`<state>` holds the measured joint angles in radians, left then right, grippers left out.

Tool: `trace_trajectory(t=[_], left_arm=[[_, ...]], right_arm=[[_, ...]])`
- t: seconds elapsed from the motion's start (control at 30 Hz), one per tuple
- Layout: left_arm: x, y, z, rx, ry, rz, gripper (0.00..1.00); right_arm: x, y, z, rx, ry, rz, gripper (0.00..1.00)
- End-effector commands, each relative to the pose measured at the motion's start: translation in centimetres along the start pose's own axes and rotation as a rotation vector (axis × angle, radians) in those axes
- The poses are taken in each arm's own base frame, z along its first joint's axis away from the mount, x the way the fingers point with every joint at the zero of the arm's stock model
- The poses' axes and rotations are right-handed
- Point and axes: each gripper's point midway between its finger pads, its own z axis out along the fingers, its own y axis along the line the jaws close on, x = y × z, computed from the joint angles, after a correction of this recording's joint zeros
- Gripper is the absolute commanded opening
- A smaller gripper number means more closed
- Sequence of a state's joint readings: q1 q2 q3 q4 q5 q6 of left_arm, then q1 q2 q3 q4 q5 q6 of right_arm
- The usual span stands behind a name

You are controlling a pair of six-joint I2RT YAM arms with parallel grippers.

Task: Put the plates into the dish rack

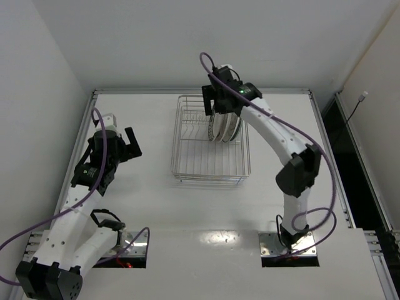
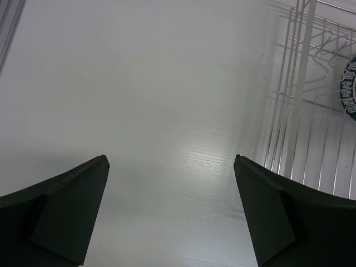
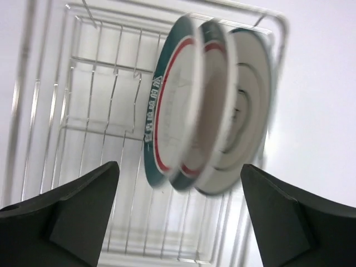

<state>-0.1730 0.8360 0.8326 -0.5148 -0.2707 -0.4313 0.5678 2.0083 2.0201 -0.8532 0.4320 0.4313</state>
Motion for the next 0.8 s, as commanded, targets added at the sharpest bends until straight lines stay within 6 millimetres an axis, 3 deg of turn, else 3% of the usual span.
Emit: trace_trajectory(t=[0.0, 0.13, 0.17, 0.27, 0.3, 0.37, 0.4, 0.43, 0.47, 0.5, 0.6, 0.67, 0.77], left_arm=[[-1.1, 0.7, -0.2, -0.035, -0.049, -0.018, 0.95], [-1.5, 1.2, -0.3, -0.067, -0.06, -0.028, 0.97], [-1.5, 1.2, -0.3, -0.067, -0.06, -0.028, 0.98], [-2.2, 0.9, -0.2, -0.058, -0.083, -0.046, 0.99], [-2.6, 0.4, 0.2, -0.043, -0.085, -0.048, 0.99], [-3.9, -1.0, 0.7, 0.01, -0.108, -0.058, 0.99], [-4.4, -1.3, 1.3, 0.009, -0.105, -0.057, 0.99], [-4.3, -1.6, 1.8, 0.016, -0.098, -0.055, 0.99], [-4.9, -1.9, 2.0, 0.018, -0.117, -0.043, 0.99], [-4.8, -1.8, 2.5, 0.004, -0.116, -0.028, 0.99], [-3.1, -0.9, 3.8, -0.055, -0.078, 0.002, 0.99], [-1.4, -1.4, 3.8, -0.038, -0.047, 0.016, 0.99], [-1.6, -3.1, 3.0, 0.009, -0.089, 0.019, 0.99]], right_arm=[[-2.6, -2.8, -6.7, -0.008, -0.089, -0.057, 0.91], [-1.5, -5.7, -10.3, 0.042, -0.102, -0.074, 0.99], [-1.9, -6.7, -12.7, 0.032, -0.144, -0.053, 0.99], [-0.6, -5.9, -14.4, -0.093, -0.157, -0.007, 0.99], [0.0, -4.7, -16.3, -0.215, -0.168, 0.011, 0.99], [1.2, -3.5, -17.2, -0.316, -0.191, 0.051, 0.99], [0.9, -3.3, -20.2, -0.408, -0.272, 0.066, 0.99], [-0.5, -3.1, -21.3, -0.45, -0.368, 0.1, 0.99], [0.5, -3.5, -20.7, -0.432, -0.369, 0.133, 0.99], [0.3, -4.1, -21.4, -0.42, -0.404, 0.147, 0.99], [-0.2, -6.0, -22.3, -0.35, -0.461, 0.18, 0.99], [0.4, -7.1, -21.1, -0.269, -0.433, 0.171, 0.99], [1.7, -8.4, -19.1, -0.156, -0.368, 0.149, 0.99]])
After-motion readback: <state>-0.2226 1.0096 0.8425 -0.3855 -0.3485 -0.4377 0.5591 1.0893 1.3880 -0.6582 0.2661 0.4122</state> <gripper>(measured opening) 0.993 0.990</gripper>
